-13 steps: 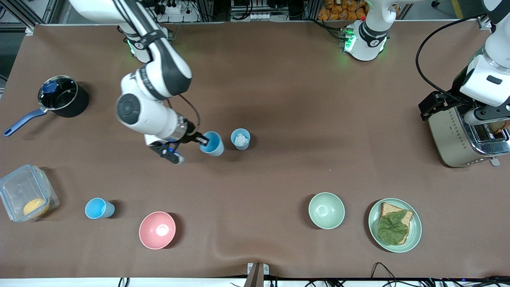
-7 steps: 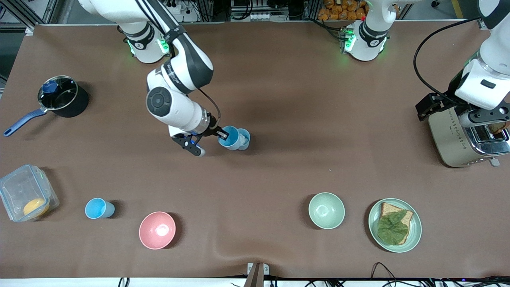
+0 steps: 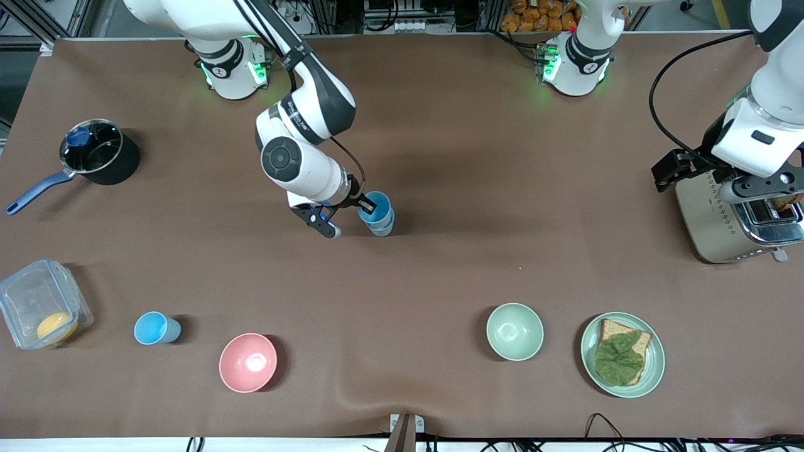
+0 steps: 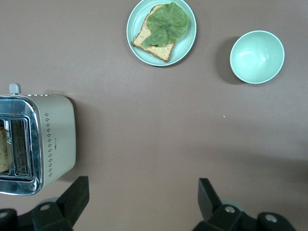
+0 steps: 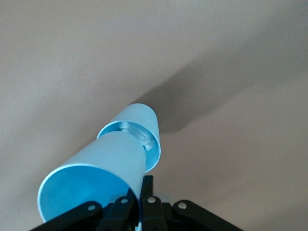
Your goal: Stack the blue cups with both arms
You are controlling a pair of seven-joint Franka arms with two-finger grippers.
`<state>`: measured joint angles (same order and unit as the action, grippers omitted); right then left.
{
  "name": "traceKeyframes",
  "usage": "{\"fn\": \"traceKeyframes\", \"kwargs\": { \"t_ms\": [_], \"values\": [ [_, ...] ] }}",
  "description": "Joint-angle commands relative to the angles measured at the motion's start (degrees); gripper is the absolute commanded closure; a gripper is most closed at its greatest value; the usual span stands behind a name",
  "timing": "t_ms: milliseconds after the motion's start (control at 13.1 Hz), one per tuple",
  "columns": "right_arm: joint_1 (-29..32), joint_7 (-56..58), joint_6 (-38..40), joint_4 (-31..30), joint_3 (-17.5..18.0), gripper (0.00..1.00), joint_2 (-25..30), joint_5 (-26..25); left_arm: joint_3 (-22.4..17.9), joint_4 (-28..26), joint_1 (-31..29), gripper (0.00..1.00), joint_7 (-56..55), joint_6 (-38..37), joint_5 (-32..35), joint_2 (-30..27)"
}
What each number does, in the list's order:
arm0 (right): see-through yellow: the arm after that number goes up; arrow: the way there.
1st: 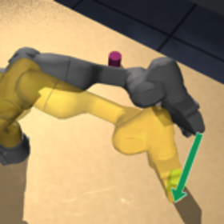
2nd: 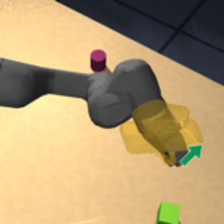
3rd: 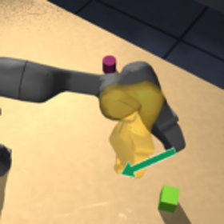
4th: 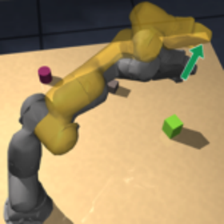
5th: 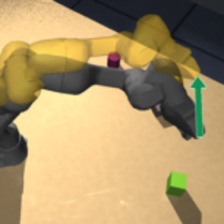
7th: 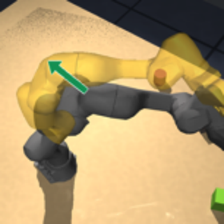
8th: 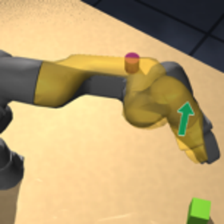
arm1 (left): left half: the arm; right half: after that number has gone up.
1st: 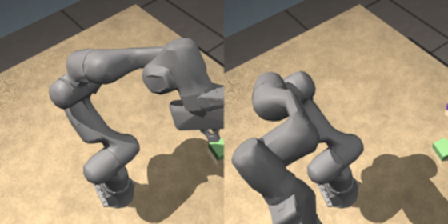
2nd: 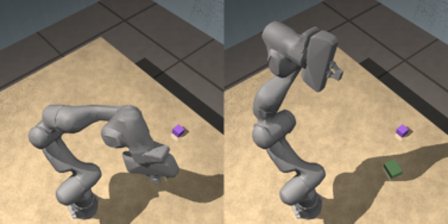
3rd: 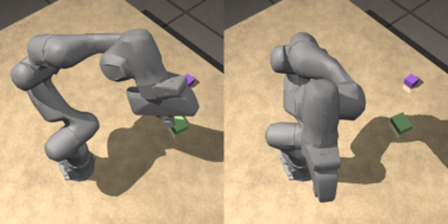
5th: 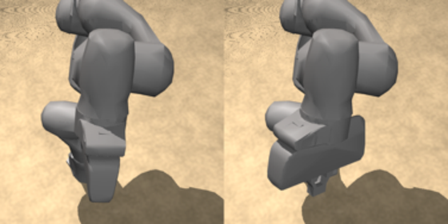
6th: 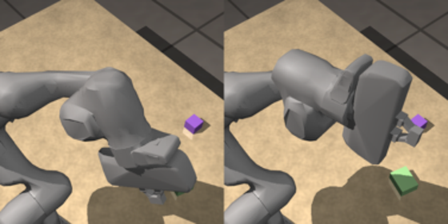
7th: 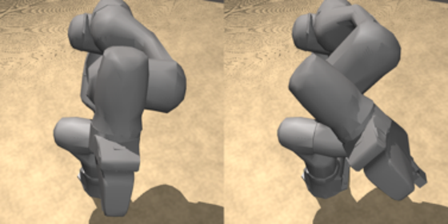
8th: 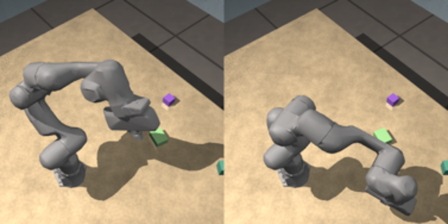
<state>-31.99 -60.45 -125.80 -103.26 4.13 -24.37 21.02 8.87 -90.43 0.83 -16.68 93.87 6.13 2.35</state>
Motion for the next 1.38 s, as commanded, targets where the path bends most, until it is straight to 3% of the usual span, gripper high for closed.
{"fn": "traceKeyframes", "kwargs": {
  "t_ms": [0, 1069, 1146, 1222, 1299],
  "values": [
    [-0.8, -2.2, -0.3, 0.3, -0.7, 1.00, -0.3, 0.3, 0.2, 0.1, -0.3, 0.00, 1.6, -0.4, -1.0, -0.1],
    [-0.7, -2.7, -0.4, 0.4, -1.0, 1.00, -1.2, 0.2, 0.4, -0.1, -0.1, 0.00, 1.6, 1.0, -1.2, 0.3],
    [-0.4, -2.5, -0.1, 0.7, -1.0, 0.60, -1.1, 0.2, 0.4, -0.1, -0.1, 0.00, 1.6, 1.1, -1.2, 0.4],
    [-0.1, -2.7, 0.0, 1.0, -1.0, 0.01, -1.1, 0.2, 0.4, -0.2, -0.1, 0.00, 1.6, 1.1, -1.2, 0.5],
    [-0.5, -2.7, 0.1, 1.0, -1.1, 0.00, -0.9, 0.2, 0.4, -0.2, -0.1, 0.00, 1.6, 1.1, -1.2, 0.6]
  ]
}}
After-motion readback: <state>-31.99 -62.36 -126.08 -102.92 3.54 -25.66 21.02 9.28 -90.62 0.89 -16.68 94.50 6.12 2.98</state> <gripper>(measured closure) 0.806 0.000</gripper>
